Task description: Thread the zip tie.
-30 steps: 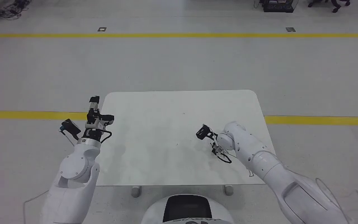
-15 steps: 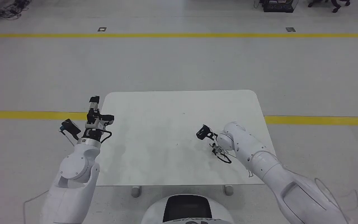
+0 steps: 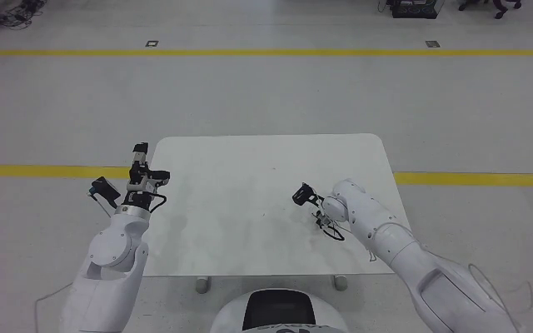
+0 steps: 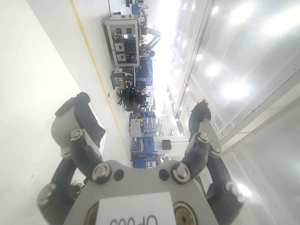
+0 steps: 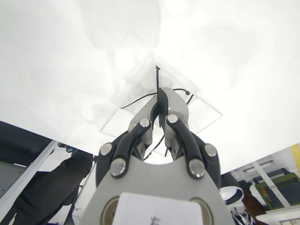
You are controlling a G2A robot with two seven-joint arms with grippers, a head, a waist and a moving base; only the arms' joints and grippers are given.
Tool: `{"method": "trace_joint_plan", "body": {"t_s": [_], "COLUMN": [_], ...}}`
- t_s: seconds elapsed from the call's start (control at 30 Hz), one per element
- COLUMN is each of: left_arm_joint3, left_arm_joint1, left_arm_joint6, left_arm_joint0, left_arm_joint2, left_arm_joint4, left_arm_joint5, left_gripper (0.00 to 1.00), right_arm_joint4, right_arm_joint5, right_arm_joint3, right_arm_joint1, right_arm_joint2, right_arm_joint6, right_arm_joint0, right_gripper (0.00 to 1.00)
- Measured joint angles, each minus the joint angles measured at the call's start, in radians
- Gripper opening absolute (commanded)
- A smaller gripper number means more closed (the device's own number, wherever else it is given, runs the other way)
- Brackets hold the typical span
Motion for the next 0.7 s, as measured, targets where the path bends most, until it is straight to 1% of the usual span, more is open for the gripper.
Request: {"method": "trace_joint_plan", "body": {"t_s": [0.13,0.3,0.37,0.5,0.53,0.57,0.7], "left_arm_joint3": [0.000,0.000,0.000,0.000,0.000,0.000,0.000], "left_arm_joint1": [0.000,0.000,0.000,0.000,0.000,0.000,0.000], "left_arm_joint6": [0.000,0.000,0.000,0.000,0.000,0.000,0.000], "left_arm_joint0": [0.000,0.000,0.000,0.000,0.000,0.000,0.000], "left_arm_joint2": [0.000,0.000,0.000,0.000,0.000,0.000,0.000], "left_arm_joint4": [0.000,0.000,0.000,0.000,0.000,0.000,0.000], "left_arm_joint5": [0.000,0.000,0.000,0.000,0.000,0.000,0.000], "left_gripper": [1.00,1.00,1.00,1.00,1.00,1.00,1.00], "right_arm_joint4": [-0.010,-0.021,-0.023,-0.019,-0.017,-0.014,-0.006], "right_arm_joint5": [0.005,0.001,-0.003,-0.015,-0.019,-0.023,-0.036], "right_arm_joint3": [-0.041,-0.098,-0.109,-0.109,-0.106,-0.102,-0.079], "right_arm_joint1": [0.013,0.031,0.035,0.037,0.037,0.036,0.030], "right_arm_joint2": [0.025,0.061,0.068,0.074,0.074,0.073,0.065], "right_arm_joint6": [0.009,0.027,0.033,0.033,0.030,0.028,0.016], "right_arm_joint0": [-0.015,-0.044,-0.053,-0.062,-0.062,-0.062,-0.056], "right_gripper": [0.00,0.00,0.00,0.00,0.01,0.04,0.08]}}
